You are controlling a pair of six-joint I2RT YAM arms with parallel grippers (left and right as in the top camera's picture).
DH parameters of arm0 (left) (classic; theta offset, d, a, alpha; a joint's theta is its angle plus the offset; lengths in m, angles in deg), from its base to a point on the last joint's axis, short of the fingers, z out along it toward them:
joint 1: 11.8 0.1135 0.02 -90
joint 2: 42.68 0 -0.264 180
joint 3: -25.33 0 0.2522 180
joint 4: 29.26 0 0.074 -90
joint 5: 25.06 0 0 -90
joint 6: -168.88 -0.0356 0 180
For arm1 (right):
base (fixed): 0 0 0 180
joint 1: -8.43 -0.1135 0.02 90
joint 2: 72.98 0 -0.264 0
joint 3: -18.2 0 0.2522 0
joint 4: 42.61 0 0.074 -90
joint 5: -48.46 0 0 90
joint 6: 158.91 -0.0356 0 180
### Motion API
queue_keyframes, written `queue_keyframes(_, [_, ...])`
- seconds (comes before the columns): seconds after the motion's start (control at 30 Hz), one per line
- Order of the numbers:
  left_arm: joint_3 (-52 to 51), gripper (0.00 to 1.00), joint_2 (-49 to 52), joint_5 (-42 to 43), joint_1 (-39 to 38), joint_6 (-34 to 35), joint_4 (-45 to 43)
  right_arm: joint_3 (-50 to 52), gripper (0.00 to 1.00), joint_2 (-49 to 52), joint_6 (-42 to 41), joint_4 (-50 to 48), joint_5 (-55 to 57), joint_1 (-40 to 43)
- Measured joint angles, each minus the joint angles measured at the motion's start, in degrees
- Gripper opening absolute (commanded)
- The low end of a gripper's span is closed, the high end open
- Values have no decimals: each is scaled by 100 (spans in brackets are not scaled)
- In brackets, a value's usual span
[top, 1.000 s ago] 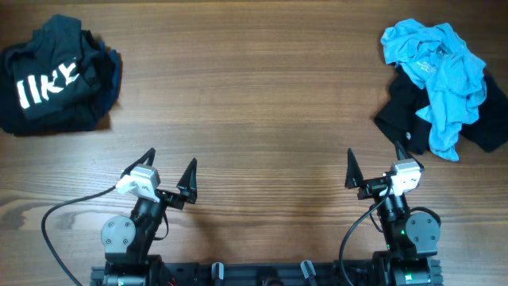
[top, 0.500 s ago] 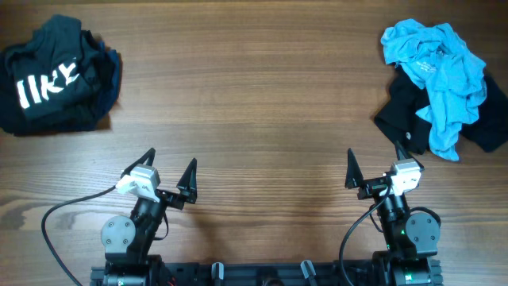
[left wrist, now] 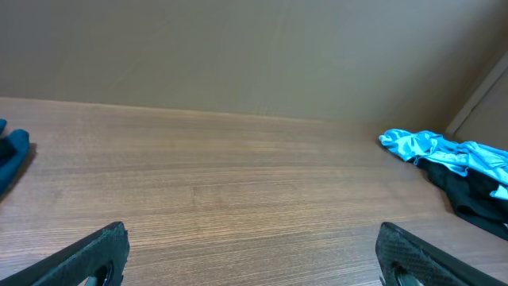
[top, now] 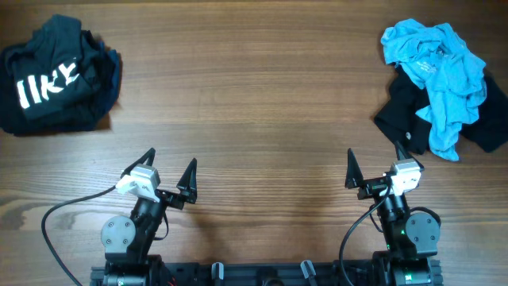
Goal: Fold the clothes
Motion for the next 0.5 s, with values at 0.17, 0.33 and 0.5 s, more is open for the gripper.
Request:
queue_keyframes(0.17, [0,100,0,11,0,2,0,0,100,0,-321,-24,-247,0])
queue_keyframes(0.33, [0,100,0,153,0,87,-28,0,100,0,-855,-125,-562,0])
queue_keyframes(0.5, [-2,100,2,601,0,155,-245,-4,100,0,-1467,-380,-669,0])
